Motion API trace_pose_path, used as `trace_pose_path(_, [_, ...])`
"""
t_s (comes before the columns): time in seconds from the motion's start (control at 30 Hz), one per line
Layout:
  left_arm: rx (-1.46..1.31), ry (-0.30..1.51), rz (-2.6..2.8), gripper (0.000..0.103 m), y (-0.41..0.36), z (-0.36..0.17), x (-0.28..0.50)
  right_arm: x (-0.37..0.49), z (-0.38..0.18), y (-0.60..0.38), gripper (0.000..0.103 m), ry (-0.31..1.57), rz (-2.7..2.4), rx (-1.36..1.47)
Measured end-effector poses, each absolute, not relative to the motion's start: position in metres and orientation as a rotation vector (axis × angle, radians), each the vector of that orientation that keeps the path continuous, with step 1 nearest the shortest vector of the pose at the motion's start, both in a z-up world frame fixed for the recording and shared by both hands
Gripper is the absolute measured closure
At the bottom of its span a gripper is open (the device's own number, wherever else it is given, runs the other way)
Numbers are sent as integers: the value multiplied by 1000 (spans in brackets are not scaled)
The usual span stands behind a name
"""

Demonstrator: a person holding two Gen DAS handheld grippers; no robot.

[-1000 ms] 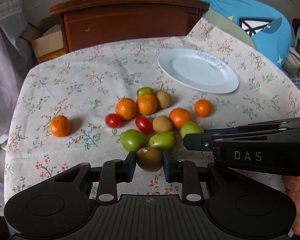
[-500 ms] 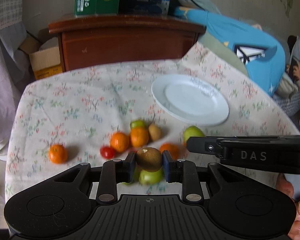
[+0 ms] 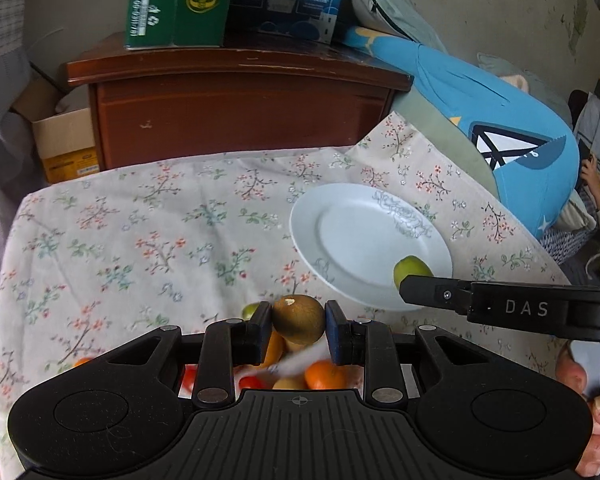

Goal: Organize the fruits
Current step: 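Lift the kiwi and green plum and carry both over the white plate, then open the left gripper to drop the kiwi while the right drops the plum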

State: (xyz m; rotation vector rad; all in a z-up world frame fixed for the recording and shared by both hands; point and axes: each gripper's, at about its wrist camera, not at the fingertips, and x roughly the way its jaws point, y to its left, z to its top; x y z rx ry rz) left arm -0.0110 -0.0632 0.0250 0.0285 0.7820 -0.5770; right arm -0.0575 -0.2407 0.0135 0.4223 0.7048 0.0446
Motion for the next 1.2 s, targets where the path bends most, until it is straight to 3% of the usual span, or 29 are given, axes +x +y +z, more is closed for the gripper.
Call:
trace_pose_path(0.87, [39, 839, -721, 77, -133, -17, 52, -22, -25, -293, 75, 814, -195, 583])
trace_pose_path(1.0, [30, 844, -719, 75, -132, -22, 55, -19, -24, -298, 74, 801, -199, 593])
trace_pose_path(1.13, [21, 838, -693, 60, -132, -24, 57, -17, -22, -310, 74, 779, -234, 602])
trace_pose_path(1.2, [25, 840, -680, 58, -132, -25, 57, -16, -22, -318, 74, 766, -268, 611])
